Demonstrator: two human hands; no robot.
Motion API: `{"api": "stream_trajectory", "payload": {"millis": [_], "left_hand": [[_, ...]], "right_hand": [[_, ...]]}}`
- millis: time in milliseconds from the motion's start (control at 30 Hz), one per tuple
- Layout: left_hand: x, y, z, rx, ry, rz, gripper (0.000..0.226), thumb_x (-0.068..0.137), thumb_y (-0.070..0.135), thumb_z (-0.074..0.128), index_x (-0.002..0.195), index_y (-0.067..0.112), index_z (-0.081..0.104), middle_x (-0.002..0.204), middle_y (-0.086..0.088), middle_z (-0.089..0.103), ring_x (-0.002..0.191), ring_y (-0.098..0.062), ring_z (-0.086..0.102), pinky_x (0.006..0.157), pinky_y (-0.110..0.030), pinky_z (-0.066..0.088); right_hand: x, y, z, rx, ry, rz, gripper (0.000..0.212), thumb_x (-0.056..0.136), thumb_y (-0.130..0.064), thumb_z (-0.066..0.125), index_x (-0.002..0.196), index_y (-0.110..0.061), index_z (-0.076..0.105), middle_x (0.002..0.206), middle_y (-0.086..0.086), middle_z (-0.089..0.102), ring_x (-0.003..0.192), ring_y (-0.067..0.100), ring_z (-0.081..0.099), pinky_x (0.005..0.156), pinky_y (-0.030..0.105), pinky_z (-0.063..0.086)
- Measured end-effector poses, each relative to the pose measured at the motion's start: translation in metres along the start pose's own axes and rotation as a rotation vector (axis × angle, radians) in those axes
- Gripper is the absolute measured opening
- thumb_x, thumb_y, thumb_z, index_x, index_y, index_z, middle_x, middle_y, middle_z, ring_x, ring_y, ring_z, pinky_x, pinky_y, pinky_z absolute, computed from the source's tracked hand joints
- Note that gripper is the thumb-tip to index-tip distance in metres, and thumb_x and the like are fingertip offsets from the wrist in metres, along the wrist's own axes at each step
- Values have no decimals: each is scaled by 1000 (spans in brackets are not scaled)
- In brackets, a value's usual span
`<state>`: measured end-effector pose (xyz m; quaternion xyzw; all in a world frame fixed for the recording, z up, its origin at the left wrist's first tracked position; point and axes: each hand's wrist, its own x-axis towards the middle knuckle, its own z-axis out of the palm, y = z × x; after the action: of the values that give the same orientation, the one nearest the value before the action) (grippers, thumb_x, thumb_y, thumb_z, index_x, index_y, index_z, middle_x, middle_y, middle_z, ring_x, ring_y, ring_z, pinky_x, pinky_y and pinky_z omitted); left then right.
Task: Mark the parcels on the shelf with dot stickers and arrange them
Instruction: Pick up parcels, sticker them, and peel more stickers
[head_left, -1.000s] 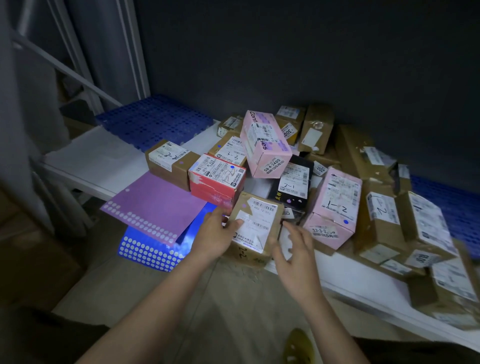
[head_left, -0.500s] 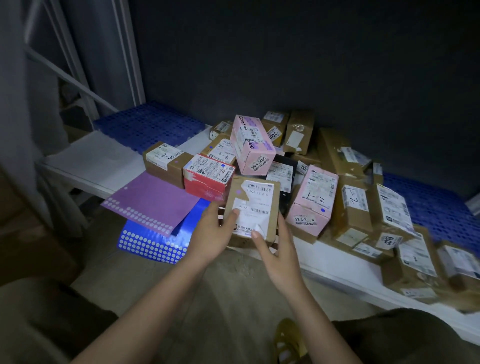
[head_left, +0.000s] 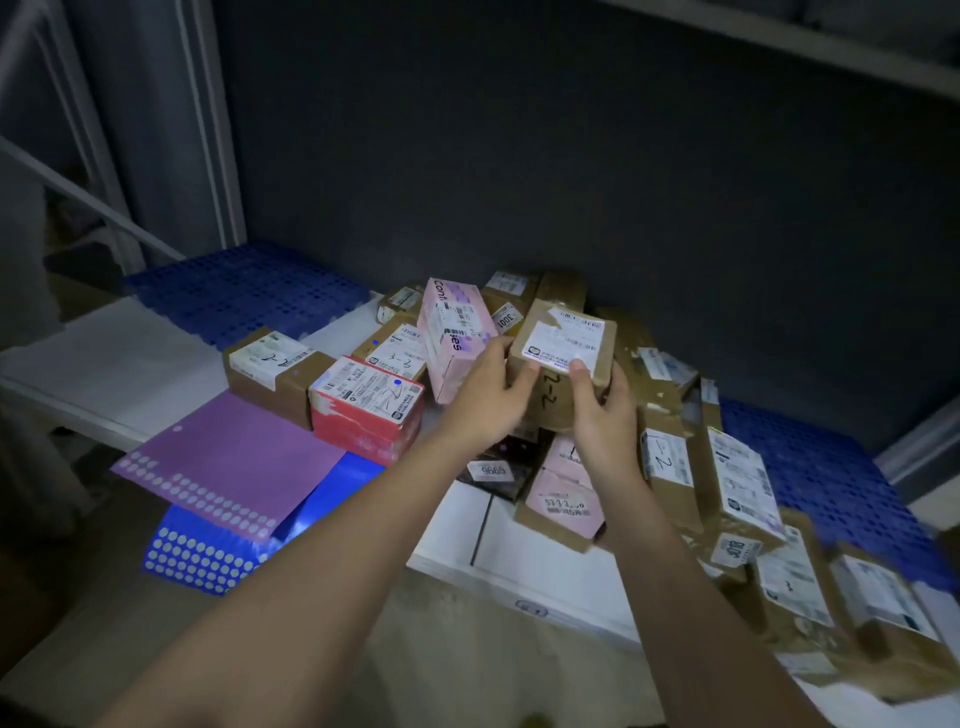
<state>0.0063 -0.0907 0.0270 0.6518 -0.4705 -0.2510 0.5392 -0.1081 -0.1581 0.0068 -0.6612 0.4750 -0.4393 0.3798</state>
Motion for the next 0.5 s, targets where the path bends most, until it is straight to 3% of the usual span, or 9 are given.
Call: {"api": "stream_trajectory", "payload": {"millis": [100, 167, 300, 433, 500], "left_hand": [[26, -14, 2, 263, 70, -12, 41, 100, 33, 37, 140, 24, 38, 148, -1, 33, 137, -20, 22, 110, -37, 24], [40, -23, -5, 317, 93, -75, 43, 99, 25, 36, 142, 28, 37, 155, 0, 18, 142, -22, 8, 115, -43, 14], [58, -44, -20, 469, 21, -164, 77, 86, 16, 53, 149, 38, 15, 159, 0, -7, 145, -30, -10, 116, -53, 4], [65, -61, -25, 590, 24, -167, 69, 80, 21, 59, 142, 27, 30, 157, -6, -1, 144, -33, -7, 116, -54, 6], [68, -64, -22, 636, 51, -159, 63, 80, 22, 60, 137, 23, 35, 155, -8, 3, 143, -34, -5, 115, -54, 7]], "right_hand": [[24, 6, 9, -45, -37, 44, 51, 90, -57, 48, 133, -31, 46, 129, -1, 54, 117, 19, 52, 102, 45, 43], [33, 10, 16, -46, -73, 65, 50, 92, -56, 46, 135, -29, 45, 130, 0, 53, 120, 20, 50, 103, 43, 41], [35, 15, 26, 33, -144, 167, 51, 95, -50, 46, 141, -28, 39, 131, -2, 51, 116, 16, 50, 91, 31, 41], [34, 21, 28, -48, -169, 113, 50, 98, -40, 48, 144, -30, 34, 124, -9, 48, 106, 8, 46, 83, 27, 42], [40, 23, 29, -149, -166, 42, 49, 96, -38, 52, 142, -35, 35, 117, -15, 49, 105, 7, 52, 83, 29, 50]]}}
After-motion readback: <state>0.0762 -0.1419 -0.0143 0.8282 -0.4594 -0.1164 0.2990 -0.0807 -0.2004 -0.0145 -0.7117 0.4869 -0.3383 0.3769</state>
